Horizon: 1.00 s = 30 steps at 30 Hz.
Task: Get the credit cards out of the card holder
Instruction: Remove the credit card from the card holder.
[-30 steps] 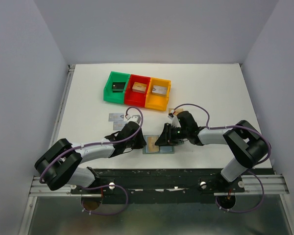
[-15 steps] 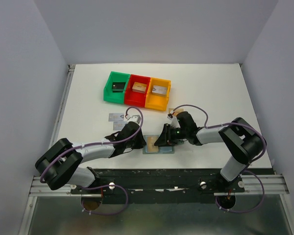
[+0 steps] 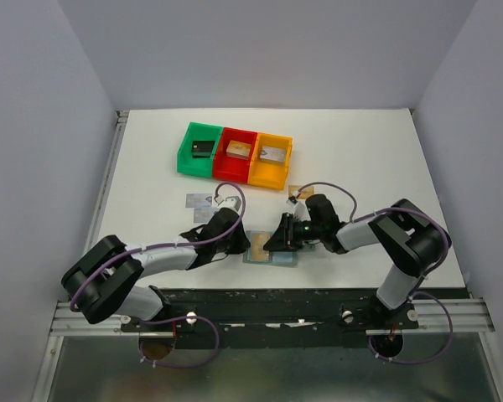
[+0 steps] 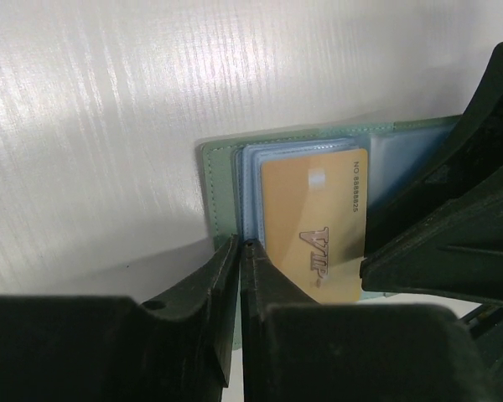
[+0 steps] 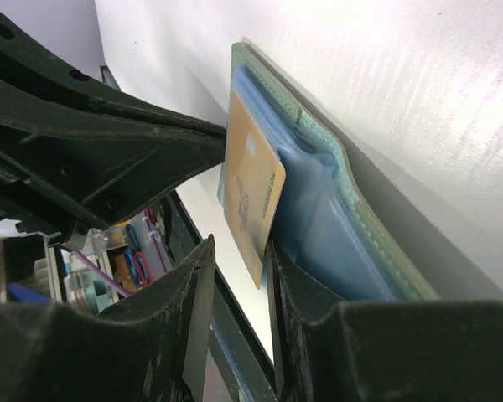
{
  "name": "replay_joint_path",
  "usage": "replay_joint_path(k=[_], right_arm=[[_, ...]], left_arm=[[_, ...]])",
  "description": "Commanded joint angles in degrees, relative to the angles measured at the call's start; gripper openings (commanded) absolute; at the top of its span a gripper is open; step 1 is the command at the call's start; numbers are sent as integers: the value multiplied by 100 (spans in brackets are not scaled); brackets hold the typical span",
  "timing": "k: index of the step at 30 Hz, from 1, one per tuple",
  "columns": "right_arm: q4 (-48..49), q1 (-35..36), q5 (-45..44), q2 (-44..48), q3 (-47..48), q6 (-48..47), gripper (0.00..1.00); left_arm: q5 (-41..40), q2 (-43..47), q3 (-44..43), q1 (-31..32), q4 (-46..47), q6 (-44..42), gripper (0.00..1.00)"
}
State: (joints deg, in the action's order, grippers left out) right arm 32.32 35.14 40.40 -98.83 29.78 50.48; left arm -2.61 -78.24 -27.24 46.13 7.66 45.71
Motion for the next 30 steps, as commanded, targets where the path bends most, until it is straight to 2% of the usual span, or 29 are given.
replay_joint_path(k=[1,9,25,26,30], right_arm=[[758,11,293,-181,-34,199,38],[1136,20,293,-409,-25,428,39],[1031,20,504,-691,203,384,39],[1005,20,521,-665,204,384,39],[523,20,460,-437,239,138,39]], left_arm=[[59,-227,140,45,-142,25,19],[129,-280,176,142,16,51,17],[208,-368,149,195,148,-19,17],[226,-394,149,186,157,-19,16],[235,-534,114,186,69,25,0]])
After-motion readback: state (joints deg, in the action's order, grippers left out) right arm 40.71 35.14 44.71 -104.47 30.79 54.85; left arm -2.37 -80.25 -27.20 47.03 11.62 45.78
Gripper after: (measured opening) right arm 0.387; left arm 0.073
